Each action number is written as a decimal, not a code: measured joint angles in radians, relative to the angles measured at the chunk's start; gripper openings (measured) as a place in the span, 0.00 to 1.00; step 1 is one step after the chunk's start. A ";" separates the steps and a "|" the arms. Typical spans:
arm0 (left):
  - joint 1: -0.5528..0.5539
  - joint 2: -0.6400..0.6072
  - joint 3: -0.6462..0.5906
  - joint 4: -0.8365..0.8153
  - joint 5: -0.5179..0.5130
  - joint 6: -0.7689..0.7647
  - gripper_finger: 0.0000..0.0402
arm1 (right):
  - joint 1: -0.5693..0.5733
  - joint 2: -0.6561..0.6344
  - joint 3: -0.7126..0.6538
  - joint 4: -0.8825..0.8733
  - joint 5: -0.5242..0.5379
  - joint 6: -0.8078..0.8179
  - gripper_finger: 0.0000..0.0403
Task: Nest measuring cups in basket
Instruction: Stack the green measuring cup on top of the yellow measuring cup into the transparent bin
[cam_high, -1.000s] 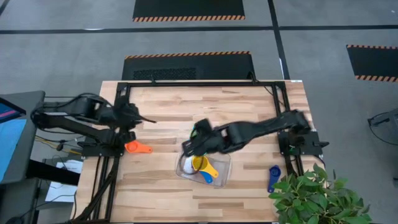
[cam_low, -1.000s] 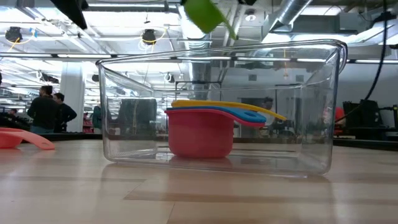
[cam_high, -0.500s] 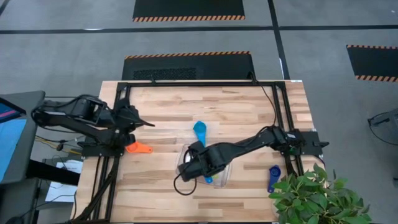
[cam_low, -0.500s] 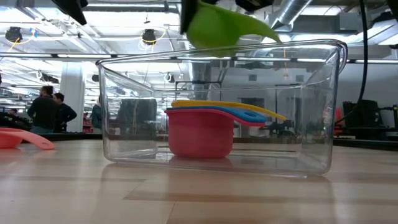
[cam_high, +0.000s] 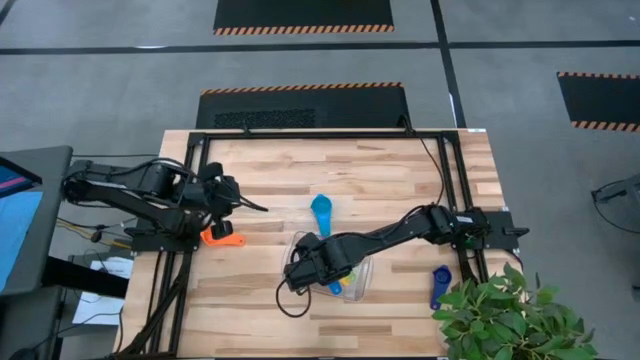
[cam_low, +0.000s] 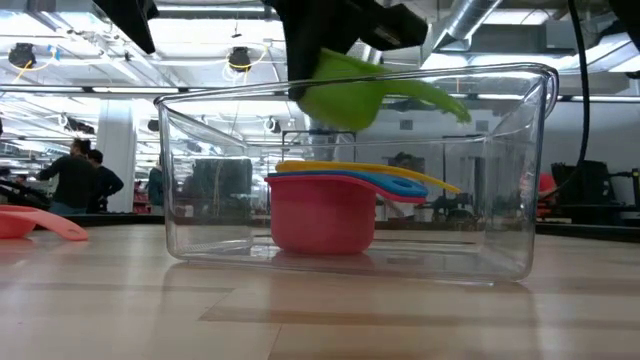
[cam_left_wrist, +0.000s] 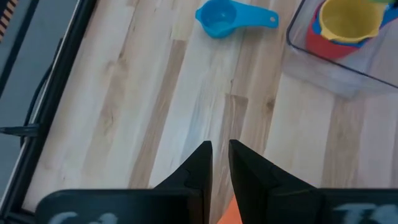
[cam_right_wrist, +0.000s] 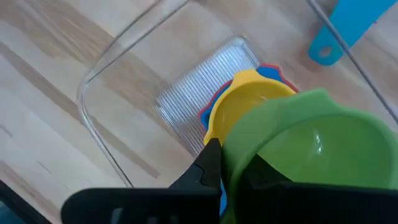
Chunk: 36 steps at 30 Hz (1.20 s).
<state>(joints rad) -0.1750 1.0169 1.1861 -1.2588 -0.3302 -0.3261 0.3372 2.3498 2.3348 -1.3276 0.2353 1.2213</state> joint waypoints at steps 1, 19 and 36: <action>0.000 0.007 0.000 0.001 0.003 -0.002 0.11 | -0.001 0.006 0.003 0.010 0.000 0.000 0.05; -0.001 0.030 0.000 0.001 0.004 -0.027 0.11 | -0.026 0.092 -0.001 0.084 -0.097 -0.026 0.14; -0.001 0.030 0.000 0.001 0.002 -0.077 0.11 | -0.031 0.084 -0.001 0.080 -0.171 -0.298 0.17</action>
<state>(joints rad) -0.1757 1.0473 1.1858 -1.2580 -0.3283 -0.4034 0.3062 2.4343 2.3341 -1.2472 0.0647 0.9229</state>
